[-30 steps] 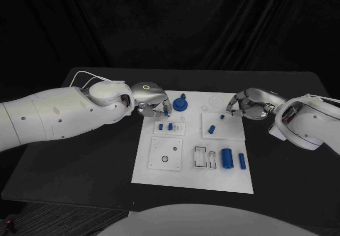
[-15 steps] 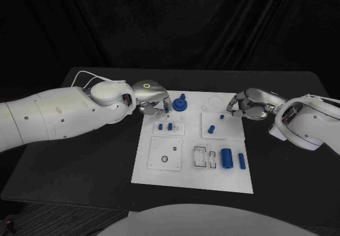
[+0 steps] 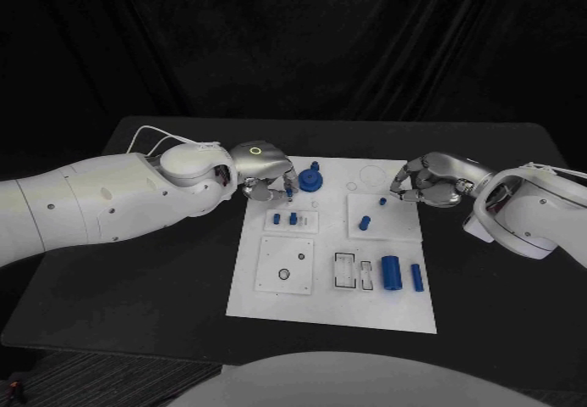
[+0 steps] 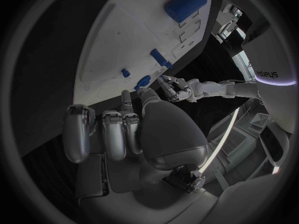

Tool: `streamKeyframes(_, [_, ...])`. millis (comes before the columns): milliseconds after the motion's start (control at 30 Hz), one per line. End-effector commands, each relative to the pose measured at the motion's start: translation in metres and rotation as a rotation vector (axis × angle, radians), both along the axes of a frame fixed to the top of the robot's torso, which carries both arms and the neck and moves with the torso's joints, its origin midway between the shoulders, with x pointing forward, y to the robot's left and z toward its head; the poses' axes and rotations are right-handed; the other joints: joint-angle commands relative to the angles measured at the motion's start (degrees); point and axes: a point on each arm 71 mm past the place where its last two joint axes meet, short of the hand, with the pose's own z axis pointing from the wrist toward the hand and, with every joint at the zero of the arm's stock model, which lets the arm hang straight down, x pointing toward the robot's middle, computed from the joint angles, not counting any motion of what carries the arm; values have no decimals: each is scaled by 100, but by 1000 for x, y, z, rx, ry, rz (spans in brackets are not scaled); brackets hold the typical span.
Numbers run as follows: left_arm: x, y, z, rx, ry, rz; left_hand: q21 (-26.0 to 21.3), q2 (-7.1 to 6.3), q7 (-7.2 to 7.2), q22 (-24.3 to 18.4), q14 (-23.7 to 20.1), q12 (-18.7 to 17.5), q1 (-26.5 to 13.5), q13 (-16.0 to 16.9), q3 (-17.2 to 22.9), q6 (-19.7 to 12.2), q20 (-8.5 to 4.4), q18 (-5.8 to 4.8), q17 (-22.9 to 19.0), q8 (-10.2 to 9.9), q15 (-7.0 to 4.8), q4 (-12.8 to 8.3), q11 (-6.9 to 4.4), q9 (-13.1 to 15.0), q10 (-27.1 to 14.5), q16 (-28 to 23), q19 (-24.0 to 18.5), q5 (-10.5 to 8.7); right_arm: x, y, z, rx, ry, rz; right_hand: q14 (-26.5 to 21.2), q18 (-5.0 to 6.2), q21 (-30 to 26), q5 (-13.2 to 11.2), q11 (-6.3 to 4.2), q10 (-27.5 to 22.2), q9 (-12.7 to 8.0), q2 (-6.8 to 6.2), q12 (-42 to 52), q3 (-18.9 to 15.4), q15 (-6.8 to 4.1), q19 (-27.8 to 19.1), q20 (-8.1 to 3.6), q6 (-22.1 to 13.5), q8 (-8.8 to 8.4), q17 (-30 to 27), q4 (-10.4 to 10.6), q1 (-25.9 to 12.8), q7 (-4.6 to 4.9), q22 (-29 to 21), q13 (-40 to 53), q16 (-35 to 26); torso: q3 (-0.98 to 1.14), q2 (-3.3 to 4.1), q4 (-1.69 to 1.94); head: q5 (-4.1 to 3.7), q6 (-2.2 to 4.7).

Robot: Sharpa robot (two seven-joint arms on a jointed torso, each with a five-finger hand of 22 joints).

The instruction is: Assemble the parts on the task board

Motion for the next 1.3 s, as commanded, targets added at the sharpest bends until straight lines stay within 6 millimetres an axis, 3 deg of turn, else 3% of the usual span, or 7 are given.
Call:
streamKeyframes(33, [-1,-2,-2,13,10,-3,-18,-31,12,1029,-11,-27,-5,-9,2,26,-21,12,-5,14,10,-27,9,6,38,2,-15,-22,0,-1,-1,-4,1,-13,603,105,-13,29,-21,605,-11,5,-17,43,-32,175,6,34,-31,1510,0,84,-14,1250,1495,15,0,-3,0,7,0])
streamKeyframes(1300, [-3,-6,-8,39,50,-7,-77,-56,9,1013,-65,-57,14,-33,18,22,-20,25,-83,1,8,-65,9,-4,51,-51,-49,-8,1,0,-2,-4,3,-10,603,106,-16,28,-24,605,-15,2,-17,56,-36,174,4,27,-37,1510,-6,88,-15,1249,1495,15,0,2,6,23,0])
